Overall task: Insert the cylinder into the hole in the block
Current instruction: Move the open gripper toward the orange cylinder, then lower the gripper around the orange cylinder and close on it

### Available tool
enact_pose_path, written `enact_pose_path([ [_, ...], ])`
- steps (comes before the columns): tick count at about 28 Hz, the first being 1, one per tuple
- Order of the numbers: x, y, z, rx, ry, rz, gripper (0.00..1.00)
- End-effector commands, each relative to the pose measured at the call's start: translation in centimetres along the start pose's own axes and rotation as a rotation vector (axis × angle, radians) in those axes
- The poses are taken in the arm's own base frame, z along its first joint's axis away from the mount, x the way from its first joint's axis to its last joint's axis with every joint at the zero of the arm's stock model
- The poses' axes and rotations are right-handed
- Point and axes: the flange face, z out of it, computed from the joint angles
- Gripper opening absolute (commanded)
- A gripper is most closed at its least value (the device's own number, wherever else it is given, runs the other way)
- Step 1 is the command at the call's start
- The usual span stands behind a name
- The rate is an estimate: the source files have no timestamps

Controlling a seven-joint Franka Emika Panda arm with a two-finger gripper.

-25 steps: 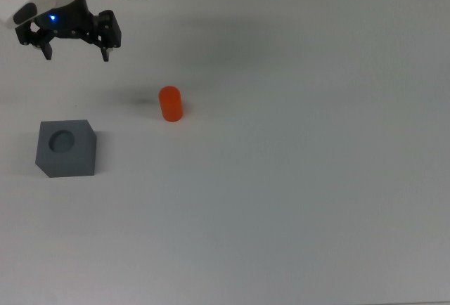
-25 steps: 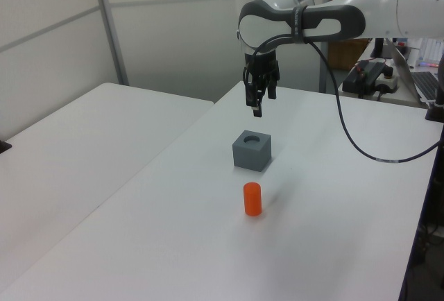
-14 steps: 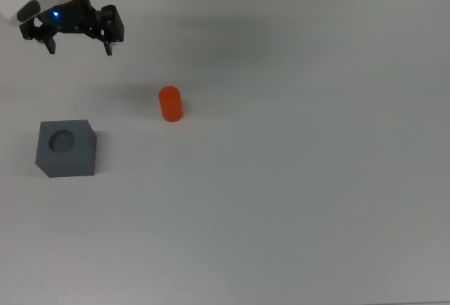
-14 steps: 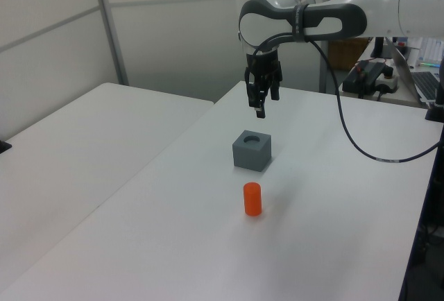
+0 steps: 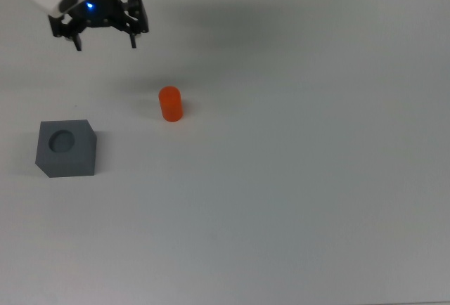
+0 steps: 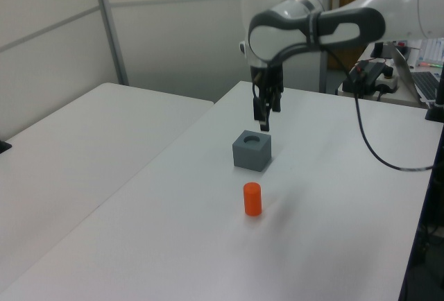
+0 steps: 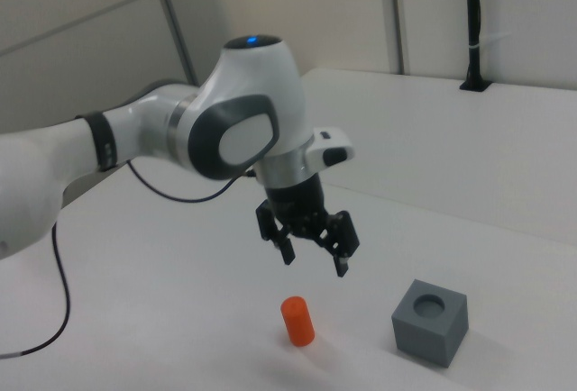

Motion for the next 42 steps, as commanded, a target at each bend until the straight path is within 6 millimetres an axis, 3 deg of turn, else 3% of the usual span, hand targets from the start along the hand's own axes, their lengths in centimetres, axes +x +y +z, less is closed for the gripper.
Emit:
enact_pose_path([
  [1, -2.1, -2.9, 3.0, -0.002, 0.035, -0.076, 1.00],
  [11, 0.4, -7.8, 9.0, 0.019, -0.034, -0.172, 1.00],
  [19, 2.5, -8.6, 13.0, 0.010, -0.002, -0.188, 1.00],
  [26, 2.9, -9.4, 14.4, 0.005, -0.016, -0.211, 0.99],
  [27, 2.9, -9.5, 14.6, 0.005, -0.019, -0.215, 0.92],
  [28, 3.0, -9.6, 14.8, -0.002, -0.023, -0.224, 0.75],
  [30, 3.1, -9.9, 15.0, -0.002, -0.026, -0.228, 0.55],
  [34, 3.1, -10.3, 15.0, -0.002, -0.027, -0.233, 0.28],
  [40, 3.3, -10.2, 14.4, -0.004, -0.017, -0.232, 0.04],
  [42, 3.8, -10.0, 13.4, -0.007, -0.002, -0.228, 0.02],
])
